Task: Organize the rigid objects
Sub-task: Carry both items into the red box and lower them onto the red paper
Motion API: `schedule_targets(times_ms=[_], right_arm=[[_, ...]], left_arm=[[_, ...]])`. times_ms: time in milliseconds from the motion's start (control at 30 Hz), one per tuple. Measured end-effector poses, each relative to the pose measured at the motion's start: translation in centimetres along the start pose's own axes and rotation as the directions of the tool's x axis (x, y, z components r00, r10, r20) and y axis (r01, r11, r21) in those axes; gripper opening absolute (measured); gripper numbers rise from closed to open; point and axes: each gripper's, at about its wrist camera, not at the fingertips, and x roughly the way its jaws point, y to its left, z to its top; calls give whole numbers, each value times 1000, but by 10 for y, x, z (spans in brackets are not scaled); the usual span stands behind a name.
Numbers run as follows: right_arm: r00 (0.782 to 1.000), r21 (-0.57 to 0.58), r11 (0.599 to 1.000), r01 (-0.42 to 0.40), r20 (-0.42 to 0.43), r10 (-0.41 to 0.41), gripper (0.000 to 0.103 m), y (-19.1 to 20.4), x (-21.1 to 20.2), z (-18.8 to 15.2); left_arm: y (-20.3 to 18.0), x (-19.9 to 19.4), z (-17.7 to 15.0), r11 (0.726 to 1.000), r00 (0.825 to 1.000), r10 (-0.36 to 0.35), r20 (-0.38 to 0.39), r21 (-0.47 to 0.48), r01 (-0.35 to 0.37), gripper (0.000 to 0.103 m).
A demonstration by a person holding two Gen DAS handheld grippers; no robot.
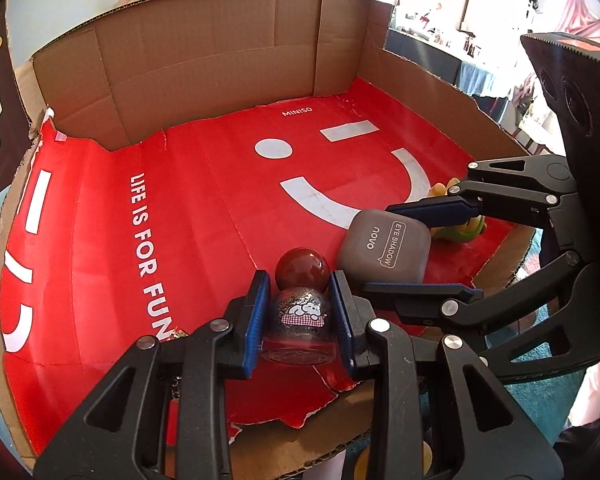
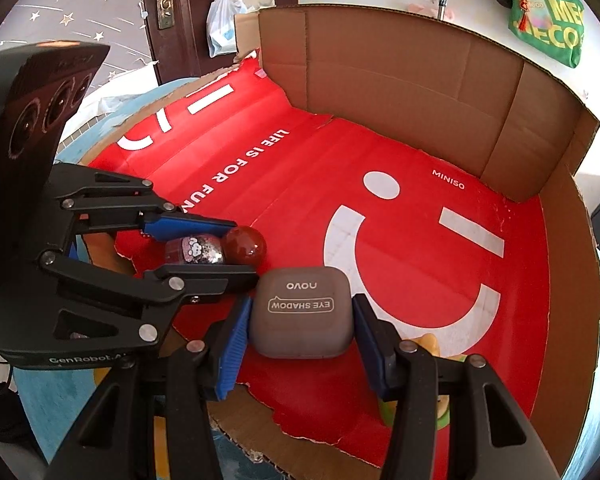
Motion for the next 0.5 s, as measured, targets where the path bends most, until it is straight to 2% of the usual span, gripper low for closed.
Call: schedule_targets(times_ms=[500], right_arm=[[1000,-13,1000,-4,6,4,53,0,0,-1]], left_arm=[[-1,0,0,1000,1000,2,4,2,-2,29]])
